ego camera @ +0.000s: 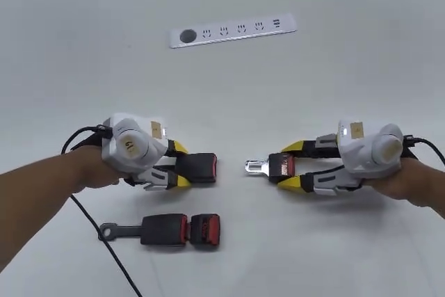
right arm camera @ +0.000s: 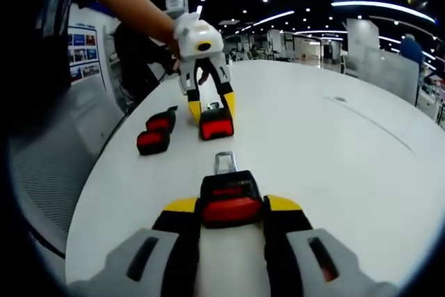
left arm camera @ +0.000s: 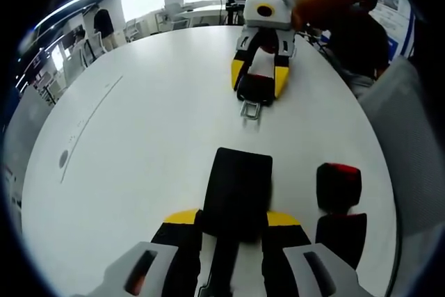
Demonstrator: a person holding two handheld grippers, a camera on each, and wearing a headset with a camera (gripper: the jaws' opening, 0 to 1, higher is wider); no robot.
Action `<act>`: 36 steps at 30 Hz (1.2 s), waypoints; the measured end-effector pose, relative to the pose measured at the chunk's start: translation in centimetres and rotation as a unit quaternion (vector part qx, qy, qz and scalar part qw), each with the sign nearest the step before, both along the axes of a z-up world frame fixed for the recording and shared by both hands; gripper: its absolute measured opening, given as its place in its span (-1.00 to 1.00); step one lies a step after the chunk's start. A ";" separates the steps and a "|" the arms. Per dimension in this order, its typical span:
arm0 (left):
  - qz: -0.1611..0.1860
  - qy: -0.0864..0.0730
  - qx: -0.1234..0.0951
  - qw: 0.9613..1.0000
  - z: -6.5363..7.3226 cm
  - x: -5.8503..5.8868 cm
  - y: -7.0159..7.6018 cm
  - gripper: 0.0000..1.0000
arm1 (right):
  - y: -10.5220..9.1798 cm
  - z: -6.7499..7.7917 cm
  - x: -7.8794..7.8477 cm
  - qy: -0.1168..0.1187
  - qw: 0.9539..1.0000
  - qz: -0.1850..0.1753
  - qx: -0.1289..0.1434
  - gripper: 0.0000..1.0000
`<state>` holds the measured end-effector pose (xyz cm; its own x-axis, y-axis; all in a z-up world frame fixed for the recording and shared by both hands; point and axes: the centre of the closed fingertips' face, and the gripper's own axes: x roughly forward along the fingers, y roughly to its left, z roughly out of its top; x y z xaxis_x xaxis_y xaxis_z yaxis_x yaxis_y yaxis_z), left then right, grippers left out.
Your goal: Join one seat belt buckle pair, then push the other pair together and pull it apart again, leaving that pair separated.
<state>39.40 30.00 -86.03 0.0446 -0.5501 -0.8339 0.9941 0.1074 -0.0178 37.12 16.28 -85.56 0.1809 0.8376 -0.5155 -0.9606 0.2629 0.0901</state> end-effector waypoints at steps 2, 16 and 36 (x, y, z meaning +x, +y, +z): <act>0.000 0.000 0.000 1.000 0.0 0.0 0.0 -0.31 | 0.8 0.0 0.0 -0.001 1.000 0.003 -0.001 -0.27; 0.002 0.001 0.005 1.000 -0.1 0.0 -0.1 -0.31 | 4.5 -0.2 0.1 -0.003 1.000 0.019 0.011 -0.27; -0.015 -0.005 0.013 1.000 -0.2 -0.1 -0.3 -0.32 | 6.0 -0.3 0.6 -0.001 0.999 0.040 -0.022 -0.29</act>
<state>39.34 29.75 -86.21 0.0363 -0.5303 -0.8470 0.9970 0.0775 -0.0058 37.70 22.24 -85.87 0.1161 0.8257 -0.5521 -0.9789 0.1892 0.0772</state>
